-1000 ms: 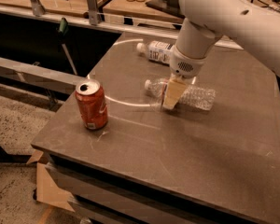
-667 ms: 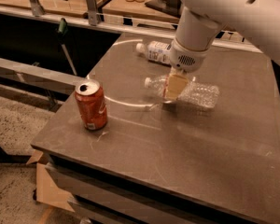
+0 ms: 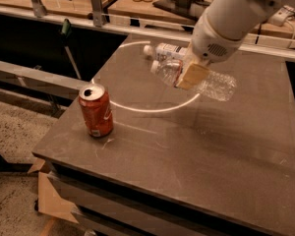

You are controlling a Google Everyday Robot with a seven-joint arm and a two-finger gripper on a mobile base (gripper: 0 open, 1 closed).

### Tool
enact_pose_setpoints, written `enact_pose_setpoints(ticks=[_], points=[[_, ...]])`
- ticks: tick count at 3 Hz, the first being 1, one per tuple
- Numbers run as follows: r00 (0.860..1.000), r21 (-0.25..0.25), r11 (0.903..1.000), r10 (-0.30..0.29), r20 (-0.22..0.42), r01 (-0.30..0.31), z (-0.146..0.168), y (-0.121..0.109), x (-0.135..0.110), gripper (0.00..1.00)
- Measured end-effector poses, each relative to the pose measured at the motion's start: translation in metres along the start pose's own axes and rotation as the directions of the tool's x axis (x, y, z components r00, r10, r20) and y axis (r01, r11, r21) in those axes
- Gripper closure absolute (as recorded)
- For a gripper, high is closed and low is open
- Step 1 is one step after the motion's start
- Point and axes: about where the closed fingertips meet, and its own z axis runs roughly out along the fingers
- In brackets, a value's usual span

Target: Place water bottle upright

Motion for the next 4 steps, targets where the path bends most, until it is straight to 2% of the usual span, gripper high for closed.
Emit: enact_pose_setpoints(ticks=[1, 2, 3, 4], points=[[0.970, 0.052, 0.9986, -0.023, 0.242, 0.010, -0.013, -0.020, 0.003, 1.00], [0.893, 0.036, 0.9991, -0.037, 0.448, 0.023, -0.022, -0.015, 0.015, 1.00], [0.767, -0.020, 0.9995, 0.033, 0.641, -0.026, -0.033, -0.004, 0.019, 1.00], [0.554, -0.096, 0.9916, 0.128, 0.823, -0.086, -0.051, 0.002, 0.022, 1.00]])
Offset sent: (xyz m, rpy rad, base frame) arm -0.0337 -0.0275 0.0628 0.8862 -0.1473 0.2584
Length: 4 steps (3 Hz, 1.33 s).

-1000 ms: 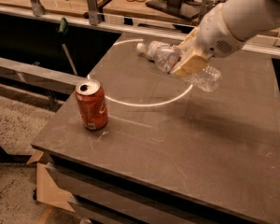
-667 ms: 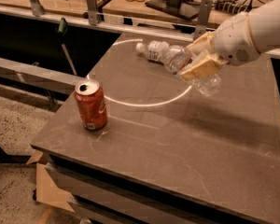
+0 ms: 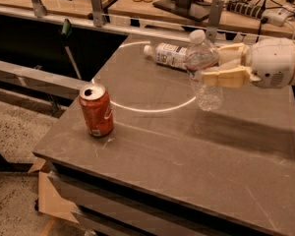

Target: Place water bottle upright

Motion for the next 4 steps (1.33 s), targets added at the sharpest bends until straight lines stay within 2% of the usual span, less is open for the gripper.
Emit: enact_pose_setpoints(ticks=[1, 2, 4], points=[[0.992, -0.006, 0.9995, 0.032, 0.124, -0.032, -0.008, 0.002, -0.005, 1.00], [0.980, -0.022, 0.9996, 0.019, 0.200, -0.015, -0.015, 0.005, 0.002, 0.82], [0.977, -0.012, 0.9995, 0.029, 0.212, -0.028, -0.025, 0.008, 0.032, 0.35]])
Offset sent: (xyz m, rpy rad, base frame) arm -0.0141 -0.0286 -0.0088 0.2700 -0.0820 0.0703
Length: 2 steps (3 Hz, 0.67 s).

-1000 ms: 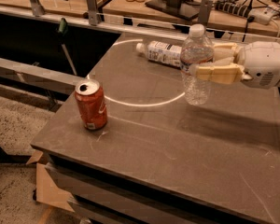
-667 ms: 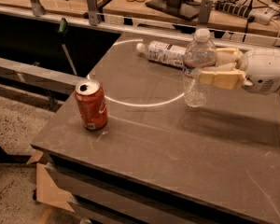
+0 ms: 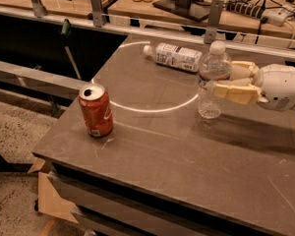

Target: Place water bottle upright

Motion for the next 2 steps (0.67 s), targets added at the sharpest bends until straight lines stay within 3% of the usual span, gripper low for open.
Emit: enact_pose_setpoints(ticks=[1, 2], points=[[1.000, 0.008, 0.9998, 0.019, -0.012, -0.019, -0.005, 0.001, 0.014, 0.12], [0.999, 0.016, 0.9993, 0.035, -0.027, -0.034, -0.007, 0.003, 0.024, 0.00]])
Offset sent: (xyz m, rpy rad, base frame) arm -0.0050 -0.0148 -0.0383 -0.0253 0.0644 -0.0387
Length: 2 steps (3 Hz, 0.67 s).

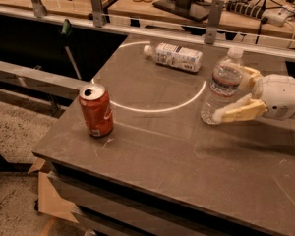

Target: Place water bottle upright

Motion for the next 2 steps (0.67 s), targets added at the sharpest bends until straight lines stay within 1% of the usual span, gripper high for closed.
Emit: enact_pose_setpoints(ticks=[1, 2], points=[[0.999, 0.036, 0.9993, -0.009, -0.050, 0.011, -0.010, -0.001, -0.002, 0.00], [0.988, 0.123, 0.9908, -0.037, -0.152, 0.056, -0.046, -0.002, -0.016, 0.00]])
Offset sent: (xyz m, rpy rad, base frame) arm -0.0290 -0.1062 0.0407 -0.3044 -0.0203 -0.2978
